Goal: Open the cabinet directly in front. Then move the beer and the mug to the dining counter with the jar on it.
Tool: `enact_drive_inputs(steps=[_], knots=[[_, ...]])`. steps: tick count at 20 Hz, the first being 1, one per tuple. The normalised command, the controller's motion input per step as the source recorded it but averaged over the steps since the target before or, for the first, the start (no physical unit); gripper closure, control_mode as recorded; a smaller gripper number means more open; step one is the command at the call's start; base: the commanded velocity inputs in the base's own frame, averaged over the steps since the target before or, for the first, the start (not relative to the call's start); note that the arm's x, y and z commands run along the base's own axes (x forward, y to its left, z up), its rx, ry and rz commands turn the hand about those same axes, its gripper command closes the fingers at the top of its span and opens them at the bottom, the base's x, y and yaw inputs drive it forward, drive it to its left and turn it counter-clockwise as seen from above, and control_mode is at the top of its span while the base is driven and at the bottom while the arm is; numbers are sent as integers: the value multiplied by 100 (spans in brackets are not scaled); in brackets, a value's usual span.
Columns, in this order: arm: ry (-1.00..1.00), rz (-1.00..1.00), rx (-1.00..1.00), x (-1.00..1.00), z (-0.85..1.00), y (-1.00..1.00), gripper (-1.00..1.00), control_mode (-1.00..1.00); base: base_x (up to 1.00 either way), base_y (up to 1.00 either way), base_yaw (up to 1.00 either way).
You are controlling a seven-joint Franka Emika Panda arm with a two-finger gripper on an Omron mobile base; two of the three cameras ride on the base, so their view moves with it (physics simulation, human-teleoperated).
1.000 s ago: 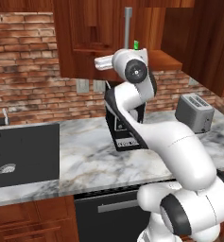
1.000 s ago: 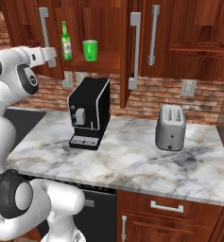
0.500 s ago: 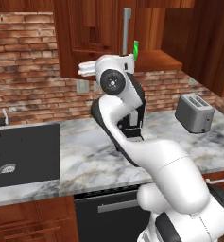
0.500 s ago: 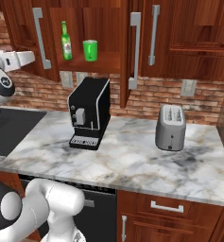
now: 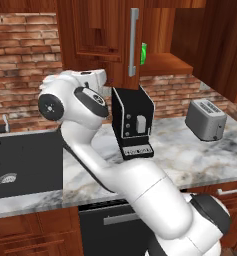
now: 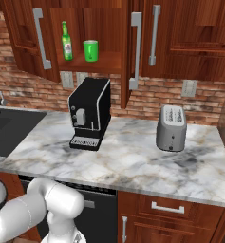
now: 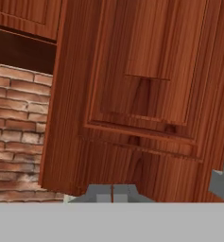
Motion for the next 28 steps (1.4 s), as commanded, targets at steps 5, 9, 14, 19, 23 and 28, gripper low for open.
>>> enact_drive_inputs(steps=[5, 9, 14, 19, 23, 28], knots=[[0, -3, -5, -4, 0, 35, -100, -100, 0, 0, 0], [-4, 0, 6, -45, 13, -60, -100, -100, 0, 0, 0], [-1, -2, 15, -88, 35, -100, -100, -100, 0, 0, 0], [0, -3, 15, -75, 16, -100, -100, -100, 0, 0, 0], [0, 0, 15, -38, 0, -100, -100, -100, 0, 0, 0], [0, 0, 12, -4, 0, -100, -100, -100, 0, 0, 0]])
